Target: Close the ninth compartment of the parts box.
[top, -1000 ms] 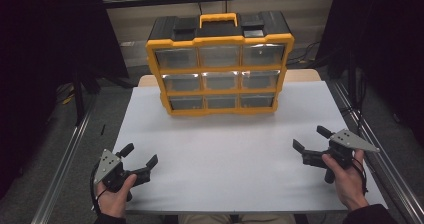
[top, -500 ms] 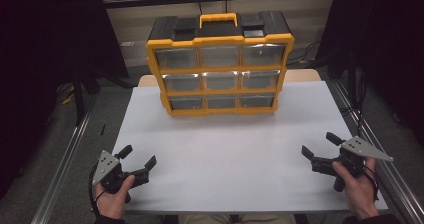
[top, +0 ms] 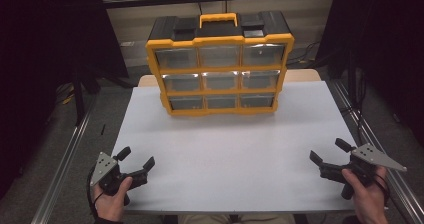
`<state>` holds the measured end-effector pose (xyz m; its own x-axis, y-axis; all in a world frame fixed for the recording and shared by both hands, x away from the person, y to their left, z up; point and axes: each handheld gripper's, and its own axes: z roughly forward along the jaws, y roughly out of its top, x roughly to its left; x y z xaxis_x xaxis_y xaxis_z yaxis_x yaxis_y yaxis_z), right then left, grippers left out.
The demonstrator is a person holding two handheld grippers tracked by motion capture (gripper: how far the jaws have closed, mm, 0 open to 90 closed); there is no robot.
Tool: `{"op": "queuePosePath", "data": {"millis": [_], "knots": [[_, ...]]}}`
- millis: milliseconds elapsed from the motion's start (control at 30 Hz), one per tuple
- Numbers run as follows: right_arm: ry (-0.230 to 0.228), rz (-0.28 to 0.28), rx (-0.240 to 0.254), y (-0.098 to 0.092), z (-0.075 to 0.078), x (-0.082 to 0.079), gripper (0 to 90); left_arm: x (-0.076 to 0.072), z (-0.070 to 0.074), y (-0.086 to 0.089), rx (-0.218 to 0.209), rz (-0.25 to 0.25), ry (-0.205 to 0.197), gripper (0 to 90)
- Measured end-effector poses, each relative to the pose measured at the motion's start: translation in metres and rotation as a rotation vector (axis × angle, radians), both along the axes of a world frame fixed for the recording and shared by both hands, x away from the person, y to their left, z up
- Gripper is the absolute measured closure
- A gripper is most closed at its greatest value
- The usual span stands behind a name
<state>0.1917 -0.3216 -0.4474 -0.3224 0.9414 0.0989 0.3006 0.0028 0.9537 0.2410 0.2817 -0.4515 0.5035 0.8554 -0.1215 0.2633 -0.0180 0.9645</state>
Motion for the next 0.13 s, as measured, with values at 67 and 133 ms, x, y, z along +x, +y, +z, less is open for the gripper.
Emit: {"op": "queuePosePath", "data": {"millis": [67,133], "knots": [[0.007,0.013,-0.006,0.0022,-0.0011,0.0022,1.1,0.0004,0.0001,-0.0005,0.001,0.002,0.005,5.1],[0.006,0.018,-0.006,0.0029,-0.0015,0.0035,1.1,0.0013,0.0001,-0.0011,0.004,-0.002,0.007,5.1]]}}
